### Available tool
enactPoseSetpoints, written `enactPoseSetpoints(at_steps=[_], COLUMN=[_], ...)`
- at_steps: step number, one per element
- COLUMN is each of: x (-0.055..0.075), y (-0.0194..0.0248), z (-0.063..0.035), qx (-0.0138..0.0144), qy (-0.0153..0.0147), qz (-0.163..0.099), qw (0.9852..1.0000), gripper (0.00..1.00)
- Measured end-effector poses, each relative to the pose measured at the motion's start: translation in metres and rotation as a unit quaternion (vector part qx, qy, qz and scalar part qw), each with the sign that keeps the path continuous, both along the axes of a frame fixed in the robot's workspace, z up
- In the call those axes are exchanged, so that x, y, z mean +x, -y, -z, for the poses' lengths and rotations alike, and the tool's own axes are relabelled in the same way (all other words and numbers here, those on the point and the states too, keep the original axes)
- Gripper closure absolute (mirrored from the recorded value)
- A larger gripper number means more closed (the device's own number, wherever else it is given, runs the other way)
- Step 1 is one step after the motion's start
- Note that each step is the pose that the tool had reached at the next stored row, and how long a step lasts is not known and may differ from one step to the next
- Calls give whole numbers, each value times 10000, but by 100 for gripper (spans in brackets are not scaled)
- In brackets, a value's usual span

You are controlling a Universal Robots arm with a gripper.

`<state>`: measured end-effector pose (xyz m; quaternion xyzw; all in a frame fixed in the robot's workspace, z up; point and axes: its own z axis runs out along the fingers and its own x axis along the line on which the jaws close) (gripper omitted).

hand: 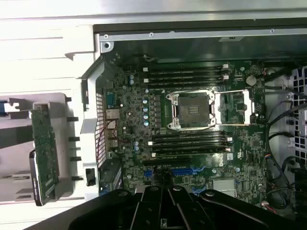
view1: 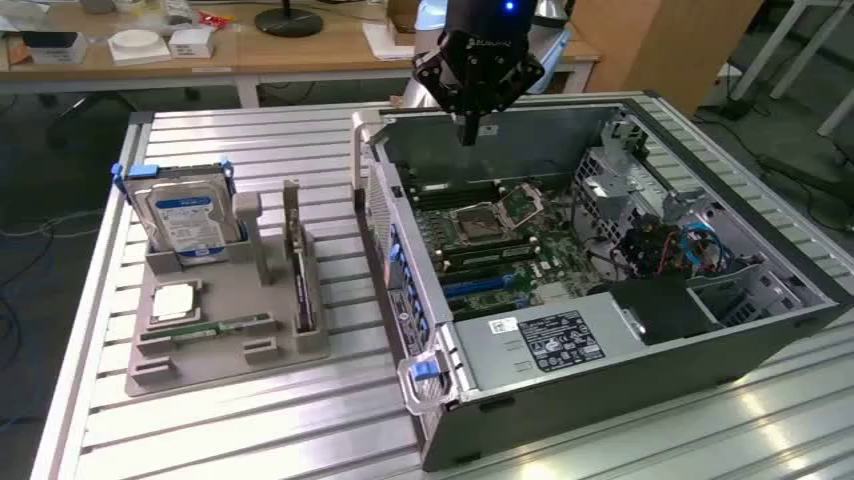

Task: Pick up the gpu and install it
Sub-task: 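Reach for the gpu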

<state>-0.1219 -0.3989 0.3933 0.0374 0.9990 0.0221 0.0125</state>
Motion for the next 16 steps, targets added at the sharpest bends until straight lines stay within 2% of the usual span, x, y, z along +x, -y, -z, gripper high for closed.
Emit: enactPoseSetpoints(at_steps=[5,16], x=[-16,-211], y=[0,0], z=[-1,1], qx=[1,1], qy=[0,0], qz=[1,0], qw=[10000,10000], gripper=[90,90])
